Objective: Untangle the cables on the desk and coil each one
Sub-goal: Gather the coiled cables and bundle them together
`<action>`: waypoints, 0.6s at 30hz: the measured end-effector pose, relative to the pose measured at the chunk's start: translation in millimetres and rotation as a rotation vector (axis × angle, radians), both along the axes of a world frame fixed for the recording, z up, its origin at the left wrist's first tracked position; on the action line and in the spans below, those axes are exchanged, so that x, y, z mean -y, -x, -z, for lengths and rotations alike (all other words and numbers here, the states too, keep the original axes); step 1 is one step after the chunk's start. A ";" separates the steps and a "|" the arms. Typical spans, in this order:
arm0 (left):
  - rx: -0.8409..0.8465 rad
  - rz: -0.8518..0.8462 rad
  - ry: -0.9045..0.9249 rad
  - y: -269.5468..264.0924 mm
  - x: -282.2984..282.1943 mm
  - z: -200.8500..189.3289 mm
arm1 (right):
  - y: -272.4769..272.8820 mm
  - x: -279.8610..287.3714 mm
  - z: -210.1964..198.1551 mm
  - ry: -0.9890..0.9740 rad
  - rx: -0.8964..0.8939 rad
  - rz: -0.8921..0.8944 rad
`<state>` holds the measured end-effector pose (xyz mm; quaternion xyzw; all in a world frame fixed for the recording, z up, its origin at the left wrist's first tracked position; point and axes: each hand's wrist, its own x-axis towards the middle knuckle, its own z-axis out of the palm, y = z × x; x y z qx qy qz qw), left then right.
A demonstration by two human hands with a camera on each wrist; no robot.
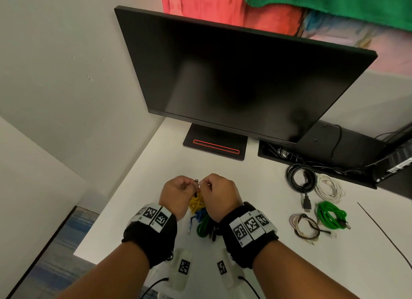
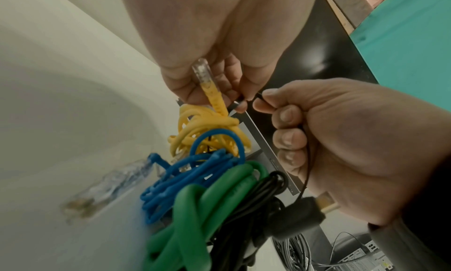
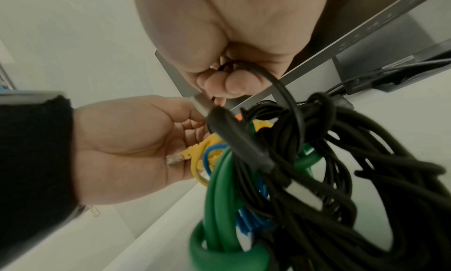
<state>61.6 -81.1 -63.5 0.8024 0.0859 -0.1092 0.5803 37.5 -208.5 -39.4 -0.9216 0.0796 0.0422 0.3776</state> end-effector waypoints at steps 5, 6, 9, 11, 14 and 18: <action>0.005 0.002 -0.006 -1.9 0.0 0.8 | -2.9 1.7 -0.1 0.003 0.003 0.004; 0.006 0.002 -0.003 -2.2 0.0 1.0 | -3.4 1.6 -0.3 0.004 0.002 0.003; 0.016 0.008 -0.023 -3.1 -0.7 1.5 | -5.6 1.6 0.5 0.044 -0.019 -0.015; 0.030 0.015 -0.045 -3.6 -1.1 1.3 | -7.9 2.1 0.4 0.078 -0.028 -0.031; 0.038 0.019 -0.060 -4.3 -0.4 0.6 | -9.7 2.8 -0.2 0.105 -0.026 -0.047; 0.052 0.037 -0.095 -4.0 -0.2 -2.1 | -10.4 2.2 -0.8 0.110 -0.025 -0.040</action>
